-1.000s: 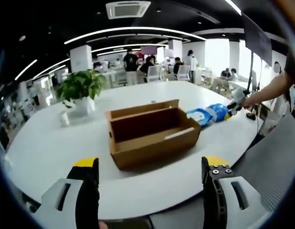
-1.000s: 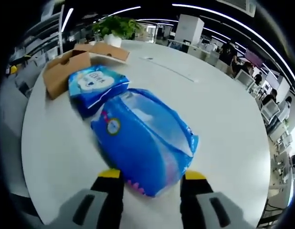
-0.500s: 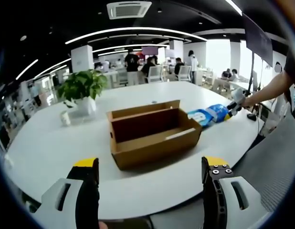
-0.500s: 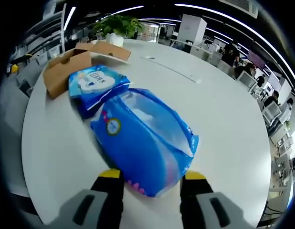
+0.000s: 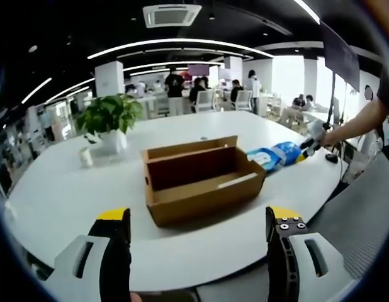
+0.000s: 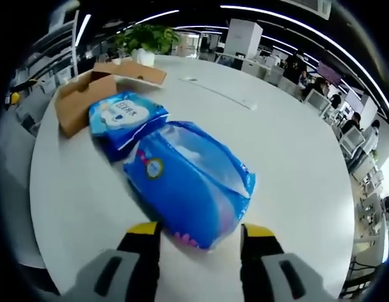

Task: Operate the shoe box by opening the lid, removing the specified soft item, and placing it in the target area until the item is outside and the box remains undamaged.

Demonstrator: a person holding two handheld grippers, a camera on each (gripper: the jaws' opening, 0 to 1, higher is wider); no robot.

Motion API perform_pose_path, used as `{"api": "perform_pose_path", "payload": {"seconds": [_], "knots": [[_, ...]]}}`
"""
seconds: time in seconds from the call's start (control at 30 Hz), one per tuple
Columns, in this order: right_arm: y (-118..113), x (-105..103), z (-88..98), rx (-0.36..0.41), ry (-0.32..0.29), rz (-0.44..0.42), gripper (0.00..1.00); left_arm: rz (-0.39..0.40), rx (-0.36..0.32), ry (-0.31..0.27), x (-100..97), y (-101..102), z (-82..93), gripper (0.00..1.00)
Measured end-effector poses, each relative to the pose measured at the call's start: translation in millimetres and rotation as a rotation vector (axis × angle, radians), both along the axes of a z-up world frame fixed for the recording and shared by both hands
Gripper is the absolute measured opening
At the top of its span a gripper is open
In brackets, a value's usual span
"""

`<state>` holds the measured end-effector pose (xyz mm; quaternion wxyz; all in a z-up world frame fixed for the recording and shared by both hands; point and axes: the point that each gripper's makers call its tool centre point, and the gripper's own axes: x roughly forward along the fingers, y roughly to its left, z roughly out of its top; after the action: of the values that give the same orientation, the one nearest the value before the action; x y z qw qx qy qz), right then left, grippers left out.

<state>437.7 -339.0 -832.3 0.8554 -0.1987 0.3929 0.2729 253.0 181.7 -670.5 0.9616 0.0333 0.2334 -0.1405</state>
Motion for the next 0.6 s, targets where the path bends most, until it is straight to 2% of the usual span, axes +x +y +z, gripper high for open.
{"api": "perform_pose_path", "payload": {"seconds": [0.6], "knots": [[19,-19,36.7,0.021,-0.048,0.024,0.54,-0.011,-0.030,0.001,-0.4,-6,1.8,0.91]]}}
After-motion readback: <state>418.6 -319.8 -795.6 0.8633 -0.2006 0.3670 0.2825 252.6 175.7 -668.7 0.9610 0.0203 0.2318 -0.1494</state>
